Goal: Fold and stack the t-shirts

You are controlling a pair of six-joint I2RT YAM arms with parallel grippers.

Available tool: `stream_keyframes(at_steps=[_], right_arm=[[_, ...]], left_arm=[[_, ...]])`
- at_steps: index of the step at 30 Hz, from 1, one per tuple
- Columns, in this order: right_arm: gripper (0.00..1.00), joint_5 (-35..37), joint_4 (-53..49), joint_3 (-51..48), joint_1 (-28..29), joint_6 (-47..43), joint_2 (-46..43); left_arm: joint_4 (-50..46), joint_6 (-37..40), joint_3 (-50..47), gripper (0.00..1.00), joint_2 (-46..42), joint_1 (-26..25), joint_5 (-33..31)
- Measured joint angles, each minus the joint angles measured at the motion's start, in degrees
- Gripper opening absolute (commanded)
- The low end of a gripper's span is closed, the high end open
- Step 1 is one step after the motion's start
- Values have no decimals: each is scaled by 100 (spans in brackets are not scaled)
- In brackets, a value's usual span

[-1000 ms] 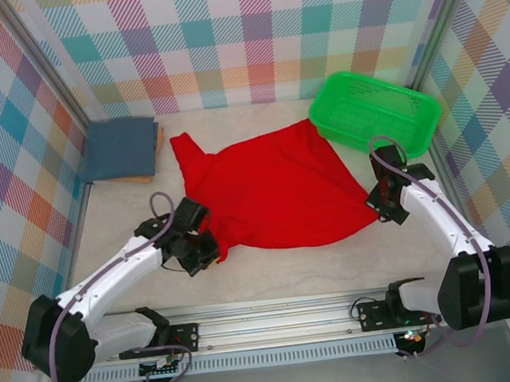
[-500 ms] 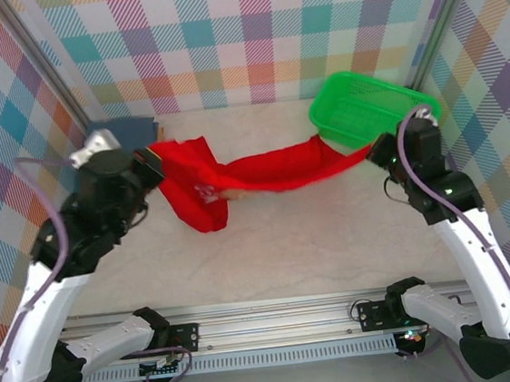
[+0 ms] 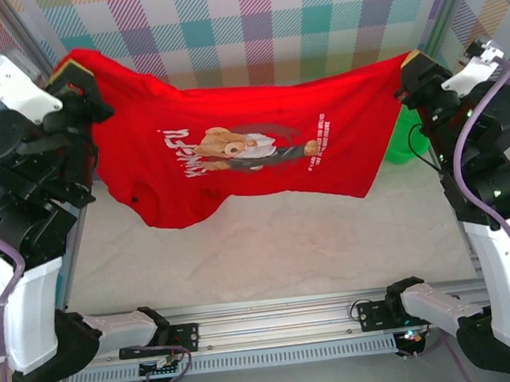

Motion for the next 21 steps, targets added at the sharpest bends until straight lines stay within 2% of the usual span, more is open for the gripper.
stream_keyframes(at_steps=[2,5,10,13,18,21], right_arm=[[0,-66,149,175,0,-13,173],[0,-181,348,417,0,-11,566],[0,-525,778,780,-76,81,1484],[0,-723,844,1084,-160,190,2151],[0,-883,791,1685,-251,245,2907],[0,-911,750,1998,-319,256,3014]], left_arm=[[-15,149,479,0,363,262,151],[-142,72,1307,0,1058,990,610],[-389,-824,2109,0,2247,2459,1956],[-380,-1410,2444,0,2981,3104,2846],[-179,-2149,3265,0,3952,3602,4004],[70,-2551,3423,0,4000,3768,4422]])
